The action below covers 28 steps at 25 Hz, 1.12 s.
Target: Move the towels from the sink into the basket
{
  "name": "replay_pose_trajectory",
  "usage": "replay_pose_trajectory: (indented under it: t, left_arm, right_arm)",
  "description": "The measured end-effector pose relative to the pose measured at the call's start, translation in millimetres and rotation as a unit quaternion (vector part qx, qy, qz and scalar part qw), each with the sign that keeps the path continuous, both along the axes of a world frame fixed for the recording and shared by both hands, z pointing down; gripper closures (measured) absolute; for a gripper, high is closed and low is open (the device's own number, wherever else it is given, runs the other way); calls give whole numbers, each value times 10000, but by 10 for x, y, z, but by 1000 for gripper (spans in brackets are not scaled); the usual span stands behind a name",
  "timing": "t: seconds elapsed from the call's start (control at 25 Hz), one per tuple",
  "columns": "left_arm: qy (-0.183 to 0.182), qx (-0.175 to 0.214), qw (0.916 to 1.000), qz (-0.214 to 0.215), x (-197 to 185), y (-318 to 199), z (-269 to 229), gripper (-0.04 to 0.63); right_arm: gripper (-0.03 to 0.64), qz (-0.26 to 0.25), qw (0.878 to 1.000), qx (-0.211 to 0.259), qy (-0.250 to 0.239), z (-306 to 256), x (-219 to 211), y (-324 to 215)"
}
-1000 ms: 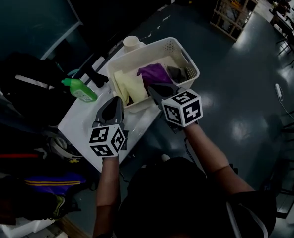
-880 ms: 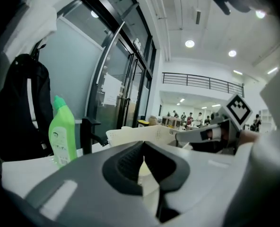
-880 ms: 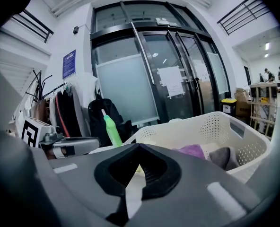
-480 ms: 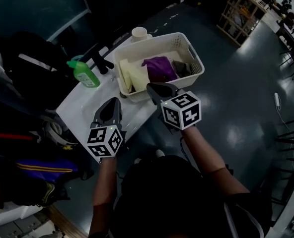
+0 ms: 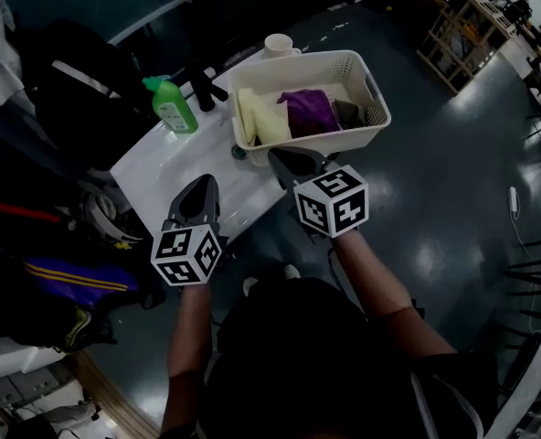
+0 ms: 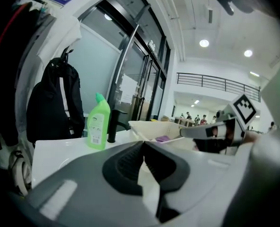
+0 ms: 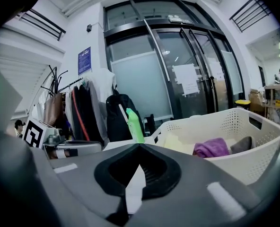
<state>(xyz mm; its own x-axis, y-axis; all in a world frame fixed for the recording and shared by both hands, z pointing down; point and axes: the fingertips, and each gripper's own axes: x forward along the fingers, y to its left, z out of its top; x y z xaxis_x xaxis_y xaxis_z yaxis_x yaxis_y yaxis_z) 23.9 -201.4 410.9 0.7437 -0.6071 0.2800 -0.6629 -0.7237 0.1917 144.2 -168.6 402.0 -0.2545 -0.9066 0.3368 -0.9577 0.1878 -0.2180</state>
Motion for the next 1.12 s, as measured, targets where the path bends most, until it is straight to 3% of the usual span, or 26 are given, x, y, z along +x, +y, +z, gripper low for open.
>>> replay_pose_trajectory:
  t: [0.68,1.12]
  left_arm:
    - [-27,-160,9943,-1054,-1008,37,120,586]
    - [-35,-202,9881,-1525,-1428,96,154,586]
  right_arm:
    - [620,-1074,9942,-6,-101,50,-988,-190]
    - [620,-1684,9855,-48,-174,92,-1481,-249]
